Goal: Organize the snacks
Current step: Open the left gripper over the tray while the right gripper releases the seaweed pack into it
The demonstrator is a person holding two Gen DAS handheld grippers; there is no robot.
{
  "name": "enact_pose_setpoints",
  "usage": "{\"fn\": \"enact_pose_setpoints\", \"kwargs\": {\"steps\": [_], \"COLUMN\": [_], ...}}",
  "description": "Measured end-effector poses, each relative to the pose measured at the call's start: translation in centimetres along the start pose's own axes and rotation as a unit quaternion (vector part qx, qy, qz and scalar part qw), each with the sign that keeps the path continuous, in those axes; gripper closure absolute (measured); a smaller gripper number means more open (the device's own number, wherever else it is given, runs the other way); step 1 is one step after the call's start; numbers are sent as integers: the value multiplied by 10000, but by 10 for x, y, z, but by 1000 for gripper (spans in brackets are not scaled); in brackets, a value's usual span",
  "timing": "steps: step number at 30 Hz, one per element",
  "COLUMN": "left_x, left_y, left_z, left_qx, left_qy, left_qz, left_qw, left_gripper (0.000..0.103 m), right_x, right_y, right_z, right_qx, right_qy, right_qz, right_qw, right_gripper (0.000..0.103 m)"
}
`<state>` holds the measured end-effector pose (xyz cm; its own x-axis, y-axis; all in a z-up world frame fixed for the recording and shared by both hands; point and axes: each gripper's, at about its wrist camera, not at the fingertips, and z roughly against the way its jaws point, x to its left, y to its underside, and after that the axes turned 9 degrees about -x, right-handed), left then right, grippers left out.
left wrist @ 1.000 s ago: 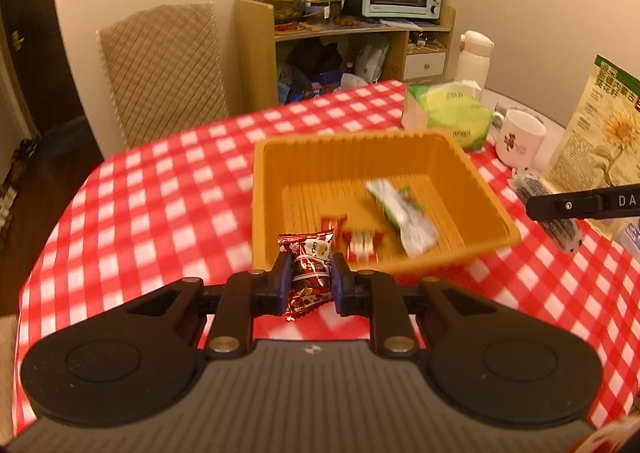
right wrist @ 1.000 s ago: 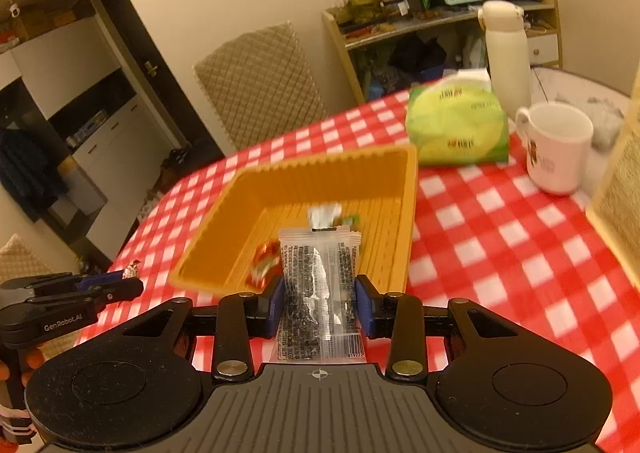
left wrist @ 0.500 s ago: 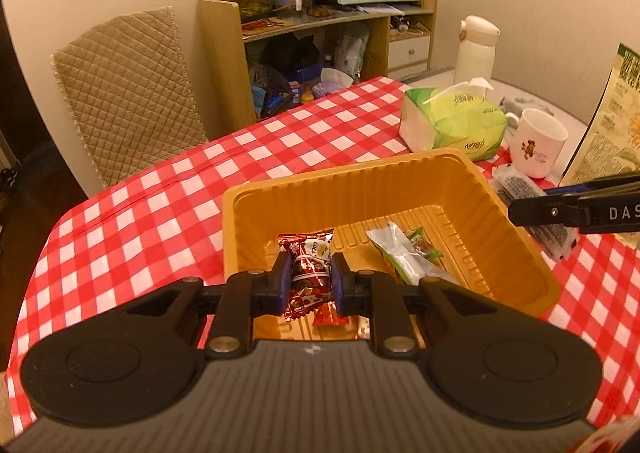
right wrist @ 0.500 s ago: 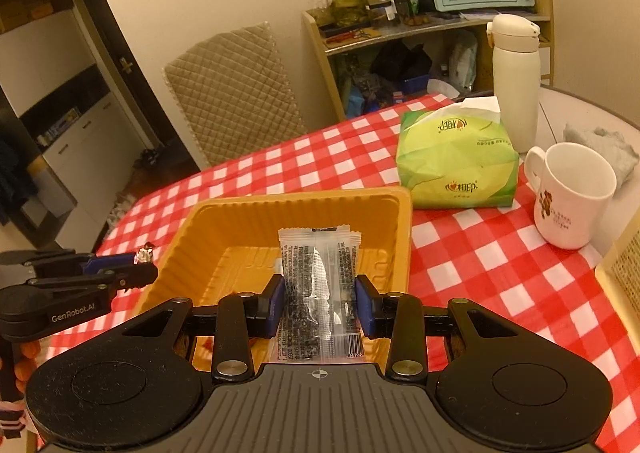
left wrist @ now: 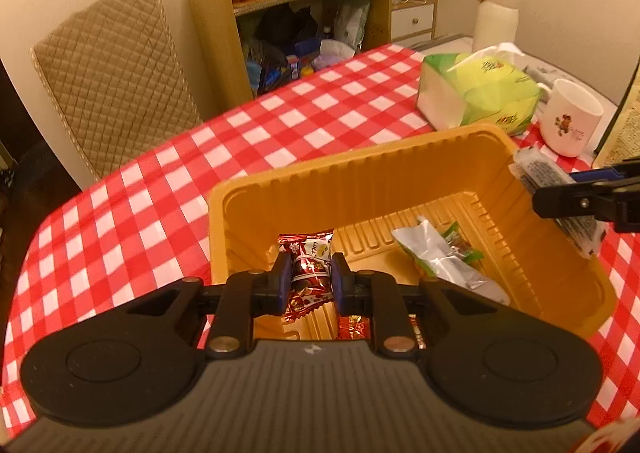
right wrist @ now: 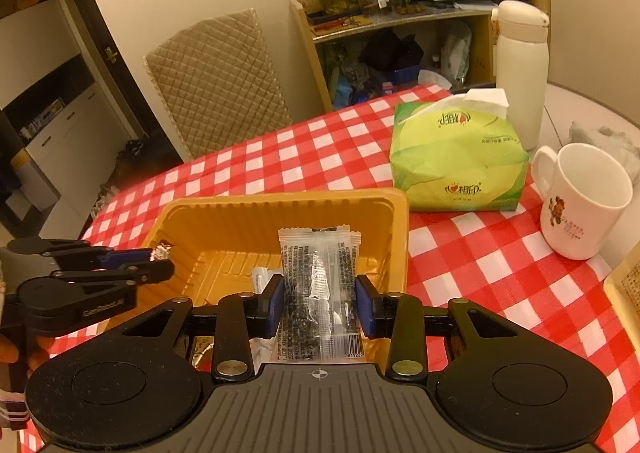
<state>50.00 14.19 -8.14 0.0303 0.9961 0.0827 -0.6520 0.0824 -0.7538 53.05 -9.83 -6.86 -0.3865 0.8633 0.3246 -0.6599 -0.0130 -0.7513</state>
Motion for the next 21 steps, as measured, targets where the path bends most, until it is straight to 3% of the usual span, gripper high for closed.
{"fn": "enact_pose_setpoints", "kwargs": {"steps": [21], "left_x": [-3], "left_y": [-5], "left_z": [-13], "left_qx": [-36], "left_qy": [64], "left_qz": [38], "left_qw": [10000], "left_gripper": [82], "right_x": [-7], "right_y": [1], "right_z": [-12], "right_qx": [62], "right_qy": [148], "right_qz": [-133], "right_qw": [9998], "right_gripper": [65]}}
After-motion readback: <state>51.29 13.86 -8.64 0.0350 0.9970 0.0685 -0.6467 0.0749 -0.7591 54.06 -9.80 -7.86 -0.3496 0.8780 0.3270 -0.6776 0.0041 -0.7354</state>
